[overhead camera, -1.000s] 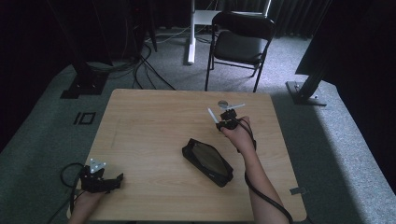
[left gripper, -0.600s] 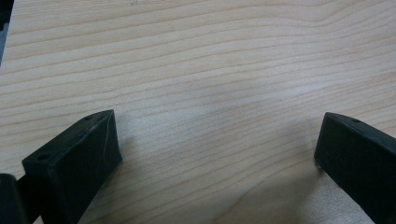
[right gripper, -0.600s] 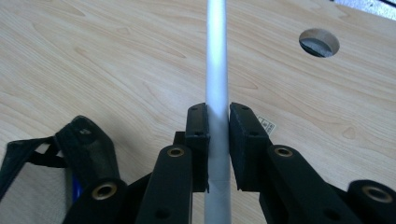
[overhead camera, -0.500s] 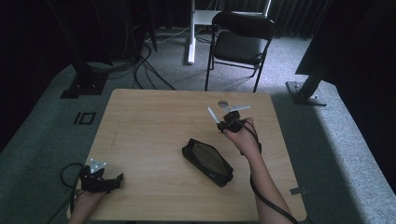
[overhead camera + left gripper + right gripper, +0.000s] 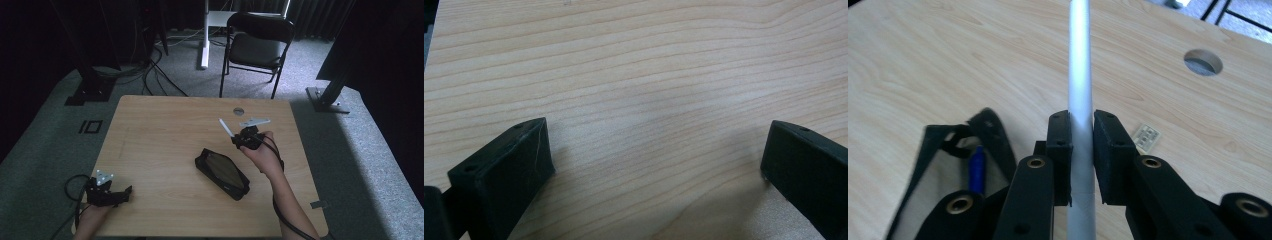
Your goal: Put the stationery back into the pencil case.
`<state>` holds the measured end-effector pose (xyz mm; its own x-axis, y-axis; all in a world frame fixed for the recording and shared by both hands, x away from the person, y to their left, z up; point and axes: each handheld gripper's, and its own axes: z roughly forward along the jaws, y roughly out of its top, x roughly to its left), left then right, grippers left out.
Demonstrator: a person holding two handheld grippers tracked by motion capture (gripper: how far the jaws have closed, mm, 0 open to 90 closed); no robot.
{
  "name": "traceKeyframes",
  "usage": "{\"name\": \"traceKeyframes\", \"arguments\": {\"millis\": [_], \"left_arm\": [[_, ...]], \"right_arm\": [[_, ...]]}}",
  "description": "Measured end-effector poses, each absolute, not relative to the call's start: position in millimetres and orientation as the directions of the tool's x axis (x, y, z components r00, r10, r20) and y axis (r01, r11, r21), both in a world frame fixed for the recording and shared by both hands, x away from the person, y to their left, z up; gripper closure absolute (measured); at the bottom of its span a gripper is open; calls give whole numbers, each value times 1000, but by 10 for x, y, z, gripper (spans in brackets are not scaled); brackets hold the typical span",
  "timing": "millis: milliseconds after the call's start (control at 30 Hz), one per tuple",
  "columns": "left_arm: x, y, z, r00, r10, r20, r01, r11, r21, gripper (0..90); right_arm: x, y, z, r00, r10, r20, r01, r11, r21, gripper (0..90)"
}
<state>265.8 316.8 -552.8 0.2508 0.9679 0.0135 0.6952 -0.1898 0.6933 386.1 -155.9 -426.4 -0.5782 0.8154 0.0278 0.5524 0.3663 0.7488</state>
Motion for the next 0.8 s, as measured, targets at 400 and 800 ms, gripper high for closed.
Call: {"name": "traceKeyframes", "arguments": {"millis": [400,800], "left_arm": [[2659,3170,-5528,252,968,16,694,-192,694,3],[2658,3168,-5528,251,968,14,695,-190,694,3]], "right_arm": [[3641,-1573,-4193,-611,792,5,510,389,767,784],[3436,-1547,-4218,-653,757,-31,477,442,760,784]]}}
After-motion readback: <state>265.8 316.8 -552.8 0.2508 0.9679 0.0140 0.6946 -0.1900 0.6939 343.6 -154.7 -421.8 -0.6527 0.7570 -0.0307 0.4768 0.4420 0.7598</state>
